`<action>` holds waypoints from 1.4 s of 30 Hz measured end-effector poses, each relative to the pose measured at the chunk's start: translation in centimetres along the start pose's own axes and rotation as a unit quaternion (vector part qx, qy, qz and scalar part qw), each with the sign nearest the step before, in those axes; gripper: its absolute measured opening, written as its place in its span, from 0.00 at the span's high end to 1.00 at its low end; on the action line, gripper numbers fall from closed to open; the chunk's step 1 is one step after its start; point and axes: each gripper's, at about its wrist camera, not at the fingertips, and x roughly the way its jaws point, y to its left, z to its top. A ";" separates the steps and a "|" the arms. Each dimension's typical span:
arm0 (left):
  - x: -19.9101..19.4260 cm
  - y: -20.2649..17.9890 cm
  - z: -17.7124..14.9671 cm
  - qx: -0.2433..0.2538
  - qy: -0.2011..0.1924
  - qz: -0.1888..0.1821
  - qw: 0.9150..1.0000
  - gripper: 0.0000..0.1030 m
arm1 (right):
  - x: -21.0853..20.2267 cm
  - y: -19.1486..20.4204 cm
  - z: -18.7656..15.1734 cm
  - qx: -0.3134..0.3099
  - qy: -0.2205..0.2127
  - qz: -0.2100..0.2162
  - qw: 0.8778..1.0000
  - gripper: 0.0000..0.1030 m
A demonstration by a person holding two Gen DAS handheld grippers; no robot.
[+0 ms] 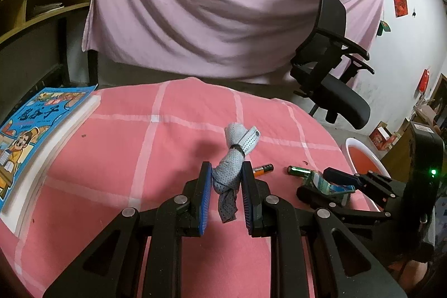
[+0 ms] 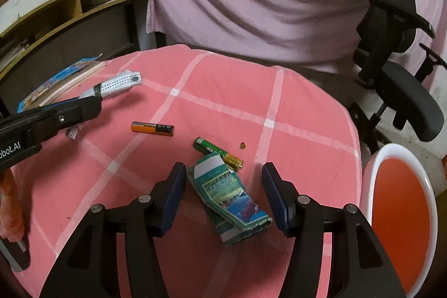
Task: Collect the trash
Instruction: 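Grasp the grey rolled cloth with the left tool while the right tool grasps the green-blue packet, then carry the grey cloth and green-blue packet over the orange basin and open both tools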
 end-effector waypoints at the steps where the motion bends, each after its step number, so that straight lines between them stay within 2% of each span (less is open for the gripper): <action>1: -0.1 -0.1 -0.2 0.000 0.002 -0.002 1.000 0.83 | -0.1 0.0 -0.1 0.002 0.001 0.002 1.000 0.47; 2: -0.3 -0.1 -0.3 0.000 0.003 -0.004 1.000 0.83 | -0.2 0.0 -0.2 0.005 0.002 0.005 1.000 0.47; 6: -1.0 -0.3 -0.7 0.002 0.000 -0.006 1.000 0.83 | -0.6 -0.1 -0.7 0.015 0.004 0.024 1.000 0.69; 12: -1.9 -0.9 -1.4 0.005 -0.007 -0.008 1.000 0.83 | -1.6 -0.2 -1.4 0.027 -0.005 0.026 0.999 0.72; 15: -2.6 -1.2 -1.7 0.005 -0.023 -0.010 1.000 0.83 | -2.4 -0.1 -1.7 0.029 -0.021 0.025 0.999 0.72; 22: -6.0 -1.9 -3.0 0.018 -0.102 -0.009 0.995 0.83 | -7.3 -0.1 -2.9 0.033 -0.140 0.011 0.990 0.72; 25: -7.7 -2.7 -3.8 0.031 -0.143 0.000 0.989 0.83 | -9.4 -0.5 -3.7 0.040 -0.195 0.008 0.980 0.72; 28: -9.8 -3.8 -4.8 0.046 -0.191 0.001 0.980 0.83 | -11.6 -0.9 -4.7 0.046 -0.252 0.011 0.967 0.72; 32: -11.2 -5.9 -5.6 0.066 -0.225 0.003 0.972 0.83 | -14.1 -1.3 -6.0 0.052 -0.319 0.011 0.946 0.72; 35: -11.7 -7.8 -5.9 0.083 -0.237 -0.003 0.968 0.83 | -15.0 -2.1 -6.5 0.063 -0.343 -0.001 0.937 0.72; 42: -10.0 -13.8 -5.5 0.132 -0.239 -0.034 0.961 0.83 | -16.2 -5.4 -7.6 0.086 -0.360 -0.036 0.928 0.72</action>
